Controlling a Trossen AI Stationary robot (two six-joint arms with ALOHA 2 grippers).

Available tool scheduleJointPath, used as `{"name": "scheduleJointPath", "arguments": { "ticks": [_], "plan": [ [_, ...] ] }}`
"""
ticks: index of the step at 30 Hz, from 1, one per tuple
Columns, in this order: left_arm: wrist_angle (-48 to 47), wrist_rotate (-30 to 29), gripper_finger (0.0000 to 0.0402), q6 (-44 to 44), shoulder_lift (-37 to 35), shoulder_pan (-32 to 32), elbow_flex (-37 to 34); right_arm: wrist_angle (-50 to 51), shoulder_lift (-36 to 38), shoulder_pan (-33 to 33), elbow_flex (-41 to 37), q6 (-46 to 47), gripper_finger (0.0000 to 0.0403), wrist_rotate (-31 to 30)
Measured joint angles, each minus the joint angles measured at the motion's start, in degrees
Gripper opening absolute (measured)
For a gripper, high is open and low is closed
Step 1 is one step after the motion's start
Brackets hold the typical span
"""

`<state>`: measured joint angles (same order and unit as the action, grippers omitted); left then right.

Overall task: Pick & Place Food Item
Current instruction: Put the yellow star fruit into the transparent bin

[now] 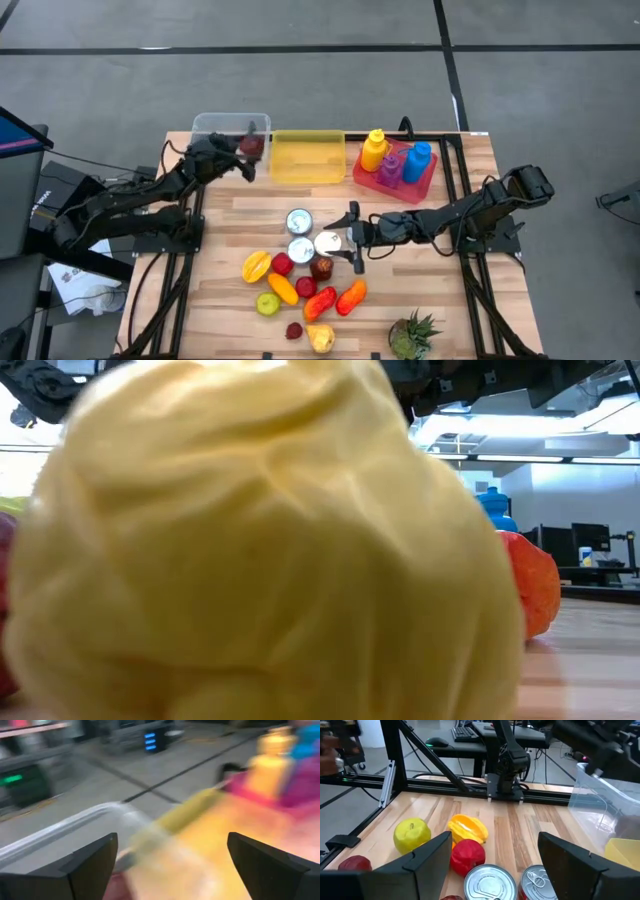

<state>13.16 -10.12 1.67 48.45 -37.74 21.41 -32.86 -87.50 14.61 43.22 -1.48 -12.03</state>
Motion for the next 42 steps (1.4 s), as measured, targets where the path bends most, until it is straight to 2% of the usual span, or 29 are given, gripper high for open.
{"name": "scheduleJointPath", "arguments": {
  "ticks": [4, 8, 15, 19, 29, 36, 42],
  "plan": [
    [-3.46, 6.59, 0.0342, 1.03, -4.32, 6.72, 0.0, 0.66, 0.0, 0.0, 0.02, 0.0, 0.0285, 0.0],
    [-13.39, 8.24, 0.0323, 0.36, -7.1, 14.82, 1.55, 1.17, 0.0, 0.0, 0.02, 0.02, 0.0285, 0.0],
    [-39.32, 7.1, 0.0308, -11.02, -5.82, 27.34, 8.49, 2.66, 0.02, 0.0, 0.06, 1.72, 0.0285, 0.0],
    [-48.25, 8.13, 0.0308, -20.34, -3.99, 34.14, 9.77, 4.36, 0.15, 0.0, 0.07, 3.37, 0.0285, 0.0],
    [-48.53, 12.46, 0.0308, -40.83, 4.11, 47.32, 9.79, 5.65, 0.2, -0.44, 0.07, 5.18, 0.0286, -0.01],
    [-46.58, 12.69, 0.0308, -46.15, 10.15, 51.33, 9.81, 6.02, 0.24, -0.37, 0.07, 5.14, 0.0286, -0.02],
    [-41.17, 16.26, 0.0308, -47.19, 12.66, 51.7, 9.81, 7.17, 0.24, -0.37, 0.07, 5.18, 0.0285, -0.02]
  ]
}}
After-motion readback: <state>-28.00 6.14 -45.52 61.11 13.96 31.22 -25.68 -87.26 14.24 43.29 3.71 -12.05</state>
